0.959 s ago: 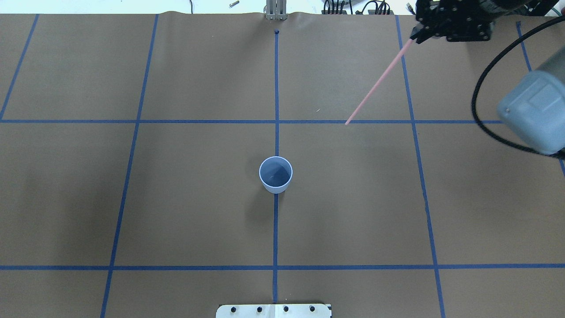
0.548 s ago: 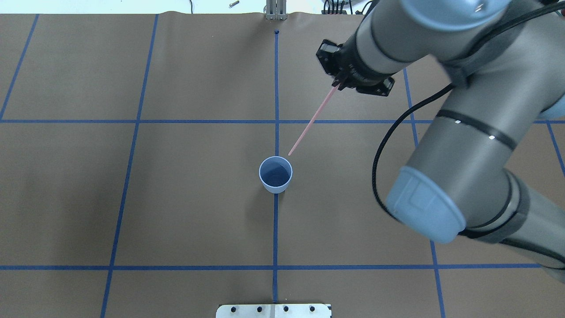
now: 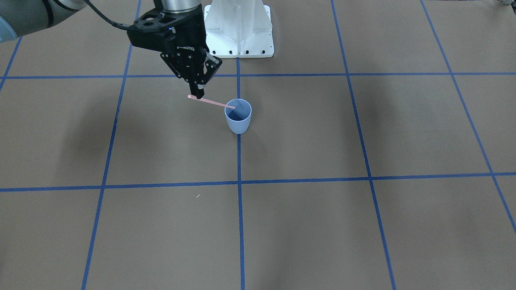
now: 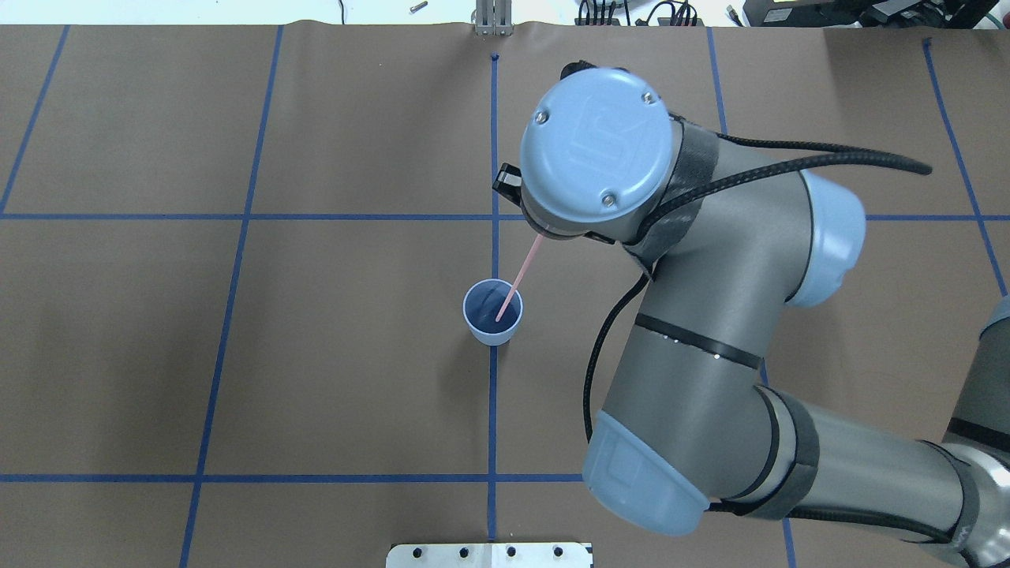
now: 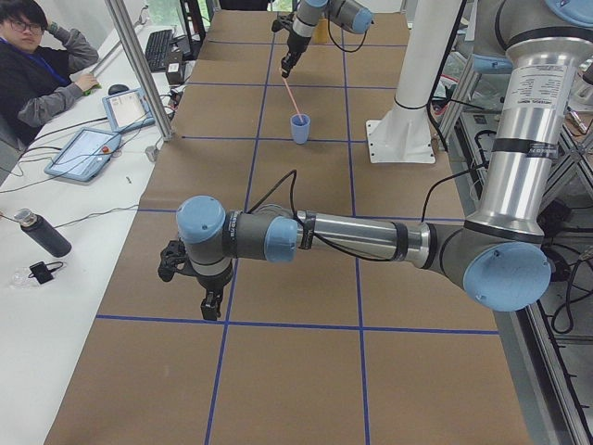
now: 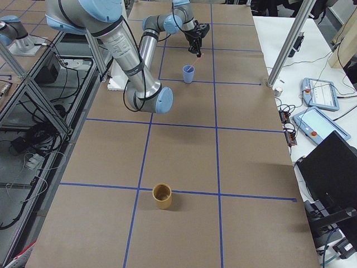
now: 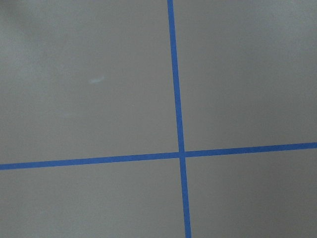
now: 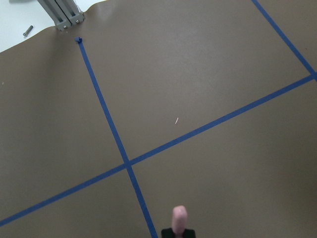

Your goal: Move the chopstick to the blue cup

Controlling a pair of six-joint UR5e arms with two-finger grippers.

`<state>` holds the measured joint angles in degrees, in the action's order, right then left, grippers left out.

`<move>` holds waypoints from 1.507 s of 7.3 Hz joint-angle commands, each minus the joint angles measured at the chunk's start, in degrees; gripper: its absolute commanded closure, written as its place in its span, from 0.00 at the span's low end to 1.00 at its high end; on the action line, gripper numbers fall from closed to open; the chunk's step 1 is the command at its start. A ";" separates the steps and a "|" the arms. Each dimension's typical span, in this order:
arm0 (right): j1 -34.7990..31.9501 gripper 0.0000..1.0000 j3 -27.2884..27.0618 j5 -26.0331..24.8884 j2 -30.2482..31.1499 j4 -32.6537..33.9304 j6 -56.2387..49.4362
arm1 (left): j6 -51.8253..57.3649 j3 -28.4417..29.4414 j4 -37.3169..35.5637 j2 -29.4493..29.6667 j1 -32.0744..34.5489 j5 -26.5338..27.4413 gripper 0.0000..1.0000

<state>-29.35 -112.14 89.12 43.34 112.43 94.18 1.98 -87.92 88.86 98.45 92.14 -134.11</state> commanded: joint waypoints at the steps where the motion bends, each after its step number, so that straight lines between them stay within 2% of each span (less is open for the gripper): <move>1: 3.68 1.00 2.53 -4.12 -0.27 -0.28 0.04 | -0.04 0.21 0.00 -0.01 -0.03 -0.01 0.01; 2: 3.78 1.00 2.54 -4.22 -0.45 -0.37 -0.04 | -0.04 0.21 0.00 -0.01 -0.03 -0.01 0.01; 3: 3.78 0.23 2.37 -4.22 -0.71 -0.81 -0.04 | -0.04 0.38 0.00 -0.01 -0.03 -0.01 0.01; 4: 3.69 0.00 1.06 -3.87 -0.71 -0.73 -0.91 | -0.04 0.30 0.00 -0.10 -0.03 -0.01 0.01; 5: 1.51 0.00 -0.86 -1.78 -0.71 -0.64 -4.14 | -0.22 0.21 0.00 -0.10 -0.03 -0.01 0.01; 7: -10.13 0.00 -2.38 12.06 -0.10 -0.37 -14.13 | -0.22 0.21 0.00 -0.10 -0.03 -0.01 0.01; 8: -17.68 0.00 -2.29 20.22 2.25 -0.37 -24.03 | -0.22 0.38 0.00 -0.10 -0.03 -0.01 0.01; 9: -26.63 0.00 -1.85 29.96 5.67 -0.37 -35.09 | -0.22 0.30 -0.09 -0.10 -0.03 -0.10 0.01; 10: -36.12 0.00 -1.85 37.02 11.10 -0.37 -47.21 | -0.05 0.47 -0.09 -0.18 -0.03 -0.01 0.01; 11: -42.13 0.00 -1.85 39.79 16.72 -0.37 -58.81 | 0.13 0.47 -0.09 -0.18 -0.03 -0.10 0.01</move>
<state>-62.05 -114.04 122.65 53.36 112.06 50.33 1.91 -87.51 88.78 98.29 92.11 -134.16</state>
